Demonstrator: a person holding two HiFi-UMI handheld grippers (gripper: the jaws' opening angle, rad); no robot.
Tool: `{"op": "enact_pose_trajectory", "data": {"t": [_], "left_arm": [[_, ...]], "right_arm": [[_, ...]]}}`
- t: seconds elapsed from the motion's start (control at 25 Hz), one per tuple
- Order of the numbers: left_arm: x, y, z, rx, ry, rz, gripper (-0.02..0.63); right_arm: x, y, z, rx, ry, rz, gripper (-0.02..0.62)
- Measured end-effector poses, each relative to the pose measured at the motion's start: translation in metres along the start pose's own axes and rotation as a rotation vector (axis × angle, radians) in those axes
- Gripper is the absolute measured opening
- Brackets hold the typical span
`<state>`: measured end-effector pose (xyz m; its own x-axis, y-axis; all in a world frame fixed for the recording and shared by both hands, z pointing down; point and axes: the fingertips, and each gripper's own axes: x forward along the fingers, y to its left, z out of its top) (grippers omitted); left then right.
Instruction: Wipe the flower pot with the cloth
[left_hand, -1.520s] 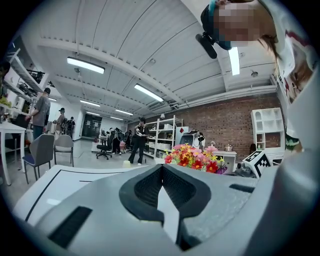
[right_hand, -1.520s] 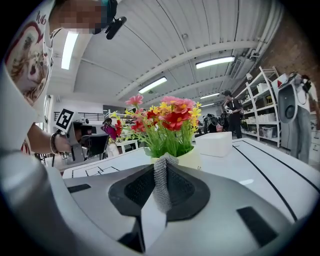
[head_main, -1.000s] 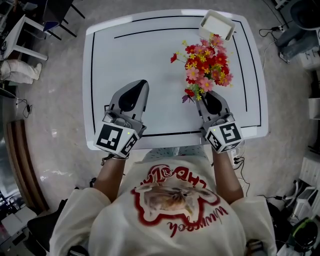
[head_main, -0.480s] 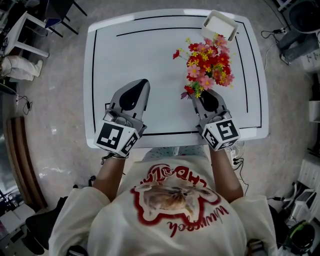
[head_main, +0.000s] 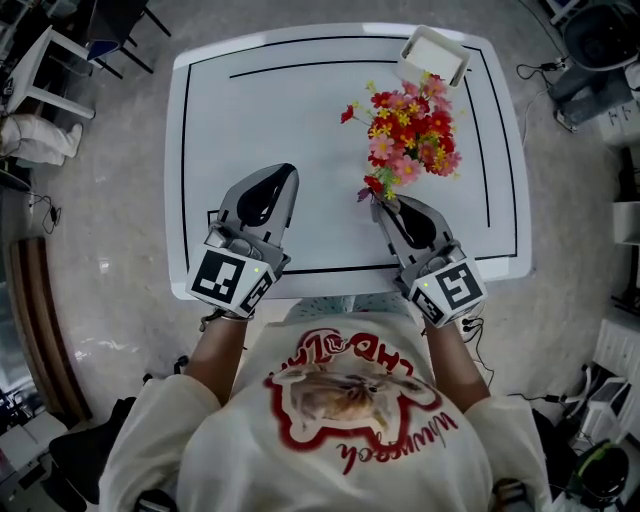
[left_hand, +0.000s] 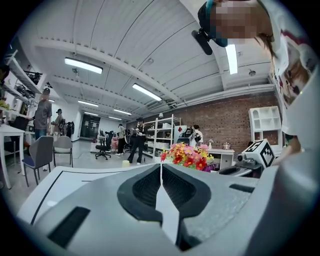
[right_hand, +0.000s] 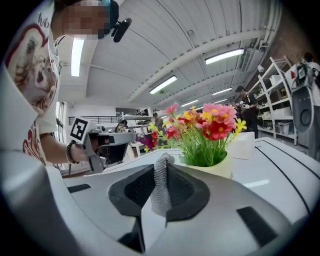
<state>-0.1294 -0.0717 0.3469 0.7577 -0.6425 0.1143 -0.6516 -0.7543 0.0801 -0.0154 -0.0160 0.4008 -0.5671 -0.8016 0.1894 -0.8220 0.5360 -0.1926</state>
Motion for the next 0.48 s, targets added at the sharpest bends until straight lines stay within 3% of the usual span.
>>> {"op": "enact_pose_trajectory", "data": {"t": [0.16,0.36,0.48], "left_arm": [[-0.002,-0.018,0.011,0.028,-0.002,-0.083,0.003],[-0.01,-0.048,0.04,0.02,-0.046,-0.256,0.003],[-0.009,-0.068,0.056,0.03,-0.055,-0.364,0.021]], "right_arm": [[-0.019,0.026,0.034,-0.048,-0.025,0.076,0.057],[-0.034,0.043,0.086,-0.08,-0.061,0.159,0.057],[-0.034,0.051,0.108,-0.164,-0.061,0.221,0.057]]}}
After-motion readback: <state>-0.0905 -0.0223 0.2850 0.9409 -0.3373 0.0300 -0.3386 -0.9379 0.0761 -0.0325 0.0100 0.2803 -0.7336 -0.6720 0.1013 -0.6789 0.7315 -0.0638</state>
